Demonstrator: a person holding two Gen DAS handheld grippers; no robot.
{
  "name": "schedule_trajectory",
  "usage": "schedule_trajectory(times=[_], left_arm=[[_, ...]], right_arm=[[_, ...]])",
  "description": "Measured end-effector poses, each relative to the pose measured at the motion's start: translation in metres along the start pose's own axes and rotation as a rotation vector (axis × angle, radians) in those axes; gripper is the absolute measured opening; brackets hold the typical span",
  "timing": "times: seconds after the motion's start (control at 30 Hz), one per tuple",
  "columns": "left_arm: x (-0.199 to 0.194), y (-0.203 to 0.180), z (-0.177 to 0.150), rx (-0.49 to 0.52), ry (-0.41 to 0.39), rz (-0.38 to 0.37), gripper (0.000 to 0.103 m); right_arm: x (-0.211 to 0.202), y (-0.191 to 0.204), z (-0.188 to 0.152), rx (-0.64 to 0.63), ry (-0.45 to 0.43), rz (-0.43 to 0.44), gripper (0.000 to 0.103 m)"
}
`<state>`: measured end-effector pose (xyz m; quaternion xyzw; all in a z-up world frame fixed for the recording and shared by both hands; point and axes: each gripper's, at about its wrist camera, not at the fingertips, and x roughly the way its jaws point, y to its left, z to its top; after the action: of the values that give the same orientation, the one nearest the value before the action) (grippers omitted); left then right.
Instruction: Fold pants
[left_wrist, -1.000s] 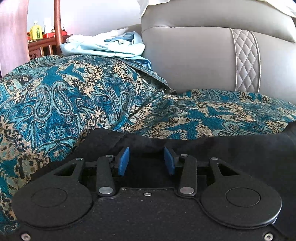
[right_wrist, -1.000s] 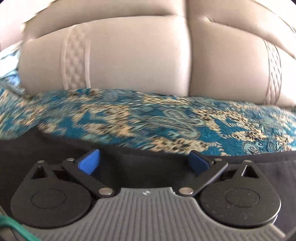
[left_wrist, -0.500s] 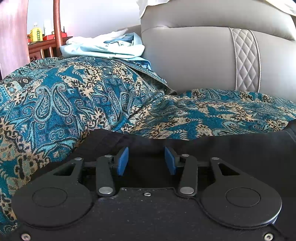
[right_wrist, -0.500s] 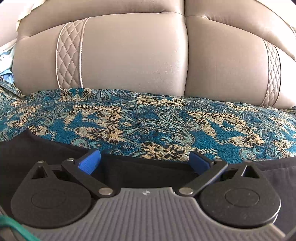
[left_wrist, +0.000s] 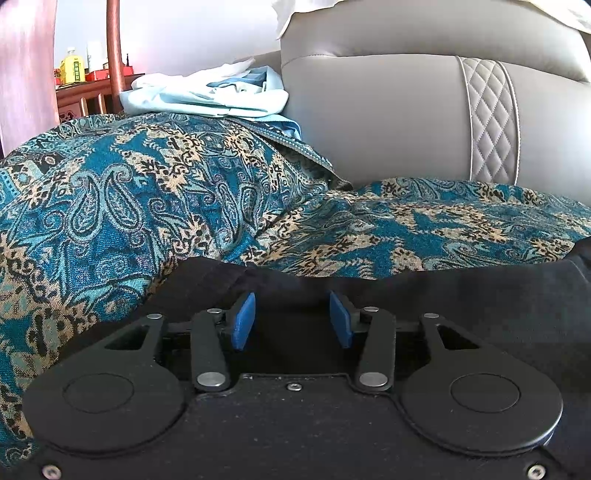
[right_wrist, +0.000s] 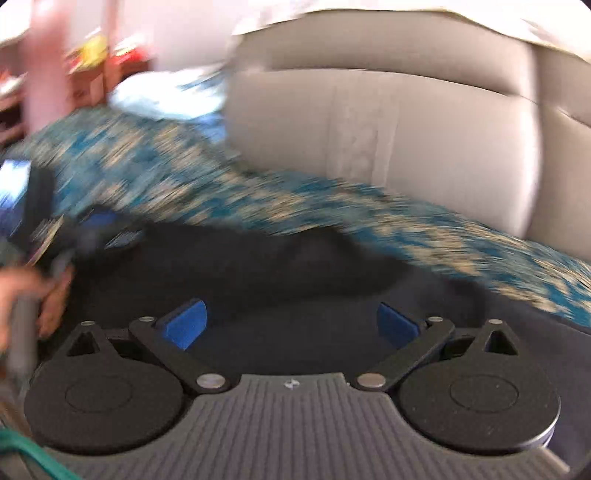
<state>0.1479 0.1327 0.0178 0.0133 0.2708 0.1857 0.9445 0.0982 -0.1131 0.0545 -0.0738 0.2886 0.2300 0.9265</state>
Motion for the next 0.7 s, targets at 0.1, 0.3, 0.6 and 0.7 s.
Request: schedule_trajectory(times=[0.1,0.3,0.6,0.7], left_arm=[[0.000,0.001,0.000,-0.005,0.000,-0.004,0.044],[-0.002,0.006,0.000,-0.037,-0.002,-0.038,0.049],[-0.001,0.003,0.000,-0.035,0.008,0.012,0.067],[0.001,0.011,0.001,-0.089,0.025,-0.005,0.072]], right_arm=[[0.007,0.030,-0.014,-0.119,0.042,0.015,0.103],[0.002,0.000,-0.022,-0.075,0.066,-0.030,0.103],[-0.012,-0.128,-0.028,0.176,0.113,-0.266,0.103],[-0.024,-0.172,-0.036,0.249,0.137,-0.336,0.103]])
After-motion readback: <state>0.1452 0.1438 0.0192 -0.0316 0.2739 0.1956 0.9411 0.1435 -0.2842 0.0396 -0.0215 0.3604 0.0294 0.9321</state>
